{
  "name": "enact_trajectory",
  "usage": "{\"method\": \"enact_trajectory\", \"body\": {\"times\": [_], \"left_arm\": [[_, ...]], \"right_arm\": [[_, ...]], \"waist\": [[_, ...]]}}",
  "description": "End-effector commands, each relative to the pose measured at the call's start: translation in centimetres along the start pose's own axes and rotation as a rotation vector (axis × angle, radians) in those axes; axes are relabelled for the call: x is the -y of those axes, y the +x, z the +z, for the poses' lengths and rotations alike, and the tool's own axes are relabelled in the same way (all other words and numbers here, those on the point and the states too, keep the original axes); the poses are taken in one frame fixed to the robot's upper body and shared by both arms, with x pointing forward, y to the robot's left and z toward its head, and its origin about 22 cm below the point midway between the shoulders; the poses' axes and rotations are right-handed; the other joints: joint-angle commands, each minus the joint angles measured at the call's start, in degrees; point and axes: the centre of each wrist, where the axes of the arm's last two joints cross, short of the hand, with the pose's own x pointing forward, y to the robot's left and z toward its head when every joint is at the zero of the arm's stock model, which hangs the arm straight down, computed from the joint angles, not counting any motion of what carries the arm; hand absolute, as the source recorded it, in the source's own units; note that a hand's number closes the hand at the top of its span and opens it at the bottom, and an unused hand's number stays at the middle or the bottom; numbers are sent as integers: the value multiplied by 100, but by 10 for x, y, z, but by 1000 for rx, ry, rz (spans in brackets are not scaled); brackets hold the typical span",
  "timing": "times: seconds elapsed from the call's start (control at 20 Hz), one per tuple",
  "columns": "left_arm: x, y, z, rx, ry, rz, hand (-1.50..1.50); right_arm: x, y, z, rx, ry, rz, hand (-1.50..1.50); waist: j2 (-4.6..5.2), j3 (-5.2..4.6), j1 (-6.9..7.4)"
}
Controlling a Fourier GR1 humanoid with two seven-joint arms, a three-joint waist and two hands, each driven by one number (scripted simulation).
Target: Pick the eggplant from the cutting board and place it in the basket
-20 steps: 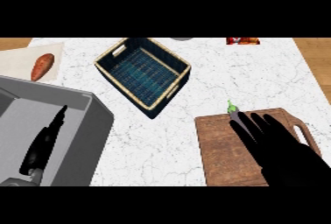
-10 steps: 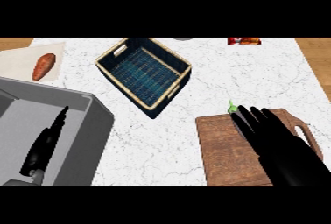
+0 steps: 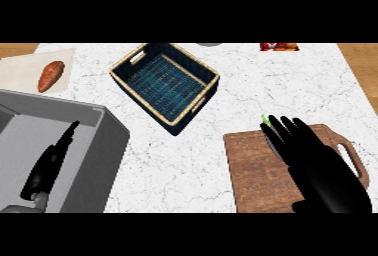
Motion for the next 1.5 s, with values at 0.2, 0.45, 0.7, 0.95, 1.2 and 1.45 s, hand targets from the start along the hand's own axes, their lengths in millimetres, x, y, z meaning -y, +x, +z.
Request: {"method": "enact_trajectory", "body": {"times": [0.2,0.45,0.7,0.95,1.2,1.45], "left_arm": [[9,4,1,0,16,38,0],[-11,-9,-11,2,14,22,0],[21,7,8,0,12,25,0],[17,-8,2,-2,-3,27,0],[8,-14,-4,6,25,22,0],[1,-7,10,10,24,10,0]], "right_arm": [[-19,-4,-1,8,4,27,-150],[-9,6,-29,8,39,9,-150],[-36,5,-9,-25,62,18,-150],[-78,-4,-29,-42,78,41,-150],[-86,-19,-40,-57,86,38,-150],[-82,-20,-40,-74,87,33,-150]], "waist": [[7,-39,-24],[15,-42,-6],[5,-40,-22],[14,-39,-6],[15,-40,-14],[7,-40,-10]]}}
